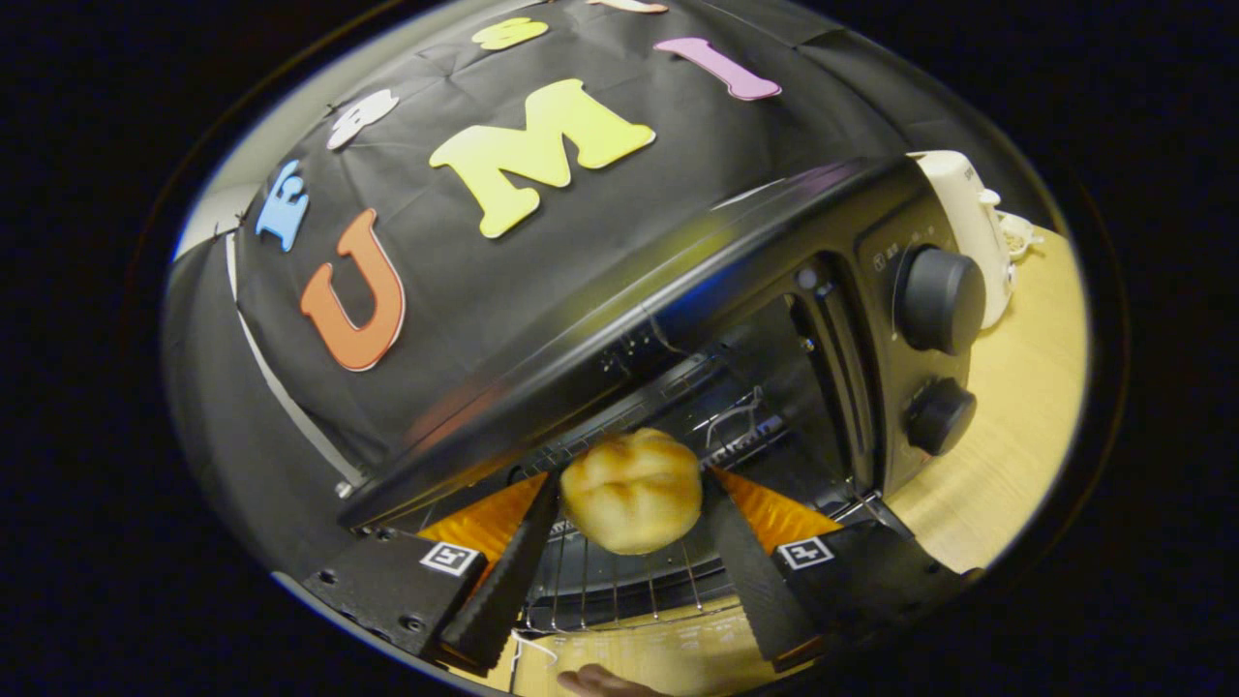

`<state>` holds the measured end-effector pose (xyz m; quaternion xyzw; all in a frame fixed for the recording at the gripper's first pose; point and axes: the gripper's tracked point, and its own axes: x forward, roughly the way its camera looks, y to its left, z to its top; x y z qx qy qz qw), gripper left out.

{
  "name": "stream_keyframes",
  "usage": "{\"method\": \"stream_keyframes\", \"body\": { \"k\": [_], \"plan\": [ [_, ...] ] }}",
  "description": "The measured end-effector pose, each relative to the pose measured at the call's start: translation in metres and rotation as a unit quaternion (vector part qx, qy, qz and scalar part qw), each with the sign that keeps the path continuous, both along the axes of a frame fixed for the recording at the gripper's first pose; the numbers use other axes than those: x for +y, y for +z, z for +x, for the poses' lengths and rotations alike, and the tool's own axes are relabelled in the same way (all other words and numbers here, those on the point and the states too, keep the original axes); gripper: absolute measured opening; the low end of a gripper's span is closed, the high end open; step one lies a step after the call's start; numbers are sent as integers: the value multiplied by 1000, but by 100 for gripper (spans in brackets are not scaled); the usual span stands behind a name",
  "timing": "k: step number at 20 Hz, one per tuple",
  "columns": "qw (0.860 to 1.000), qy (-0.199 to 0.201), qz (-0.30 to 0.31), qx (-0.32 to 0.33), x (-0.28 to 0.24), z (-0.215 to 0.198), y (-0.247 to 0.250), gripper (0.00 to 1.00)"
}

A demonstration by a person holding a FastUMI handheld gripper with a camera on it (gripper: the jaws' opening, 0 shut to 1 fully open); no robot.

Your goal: Open the toaster oven, put the food inside, and close the toaster oven door.

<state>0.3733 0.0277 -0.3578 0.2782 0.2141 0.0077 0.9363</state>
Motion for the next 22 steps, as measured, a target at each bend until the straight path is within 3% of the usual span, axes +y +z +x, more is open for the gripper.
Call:
{"method": "stream_keyframes", "body": {
  "k": [12, 22],
  "plan": [
    [999, 2, 46, 26, 1, -62, 10, 100],
    [993, 69, -87, 32, 12, -150, 8, 100]
  ]
}}
